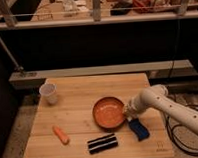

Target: Drag the ceramic bowl in a circle

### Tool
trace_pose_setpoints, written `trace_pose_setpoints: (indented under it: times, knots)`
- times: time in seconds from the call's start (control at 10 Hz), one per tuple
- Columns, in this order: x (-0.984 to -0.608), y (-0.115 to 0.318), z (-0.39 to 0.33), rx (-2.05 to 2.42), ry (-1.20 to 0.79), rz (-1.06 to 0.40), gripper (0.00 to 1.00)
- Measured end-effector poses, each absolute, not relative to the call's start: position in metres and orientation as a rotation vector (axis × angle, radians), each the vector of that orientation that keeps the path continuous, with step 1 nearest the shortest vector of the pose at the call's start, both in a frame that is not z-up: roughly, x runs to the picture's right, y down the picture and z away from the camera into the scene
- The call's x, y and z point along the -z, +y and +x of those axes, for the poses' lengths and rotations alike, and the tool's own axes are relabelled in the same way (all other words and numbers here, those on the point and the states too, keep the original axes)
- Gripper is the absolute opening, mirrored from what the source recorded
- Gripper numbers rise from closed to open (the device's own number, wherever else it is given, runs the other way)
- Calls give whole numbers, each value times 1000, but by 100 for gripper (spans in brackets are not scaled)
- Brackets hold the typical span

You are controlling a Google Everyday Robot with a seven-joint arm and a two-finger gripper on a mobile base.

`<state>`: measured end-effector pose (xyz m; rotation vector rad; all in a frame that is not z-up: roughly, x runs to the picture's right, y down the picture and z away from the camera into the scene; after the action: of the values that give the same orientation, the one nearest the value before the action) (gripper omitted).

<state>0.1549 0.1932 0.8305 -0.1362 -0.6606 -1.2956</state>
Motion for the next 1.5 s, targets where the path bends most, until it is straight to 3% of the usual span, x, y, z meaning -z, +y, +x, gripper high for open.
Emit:
trace_pose_setpoints:
  times: [0.6, 1.2, 1.5]
  knots:
    - [-821, 197, 26, 1501, -767, -72, 0]
    - [-901, 110, 3, 1374, -733, -49, 0]
    - [-923, 94, 32, 1286, -700, -80, 0]
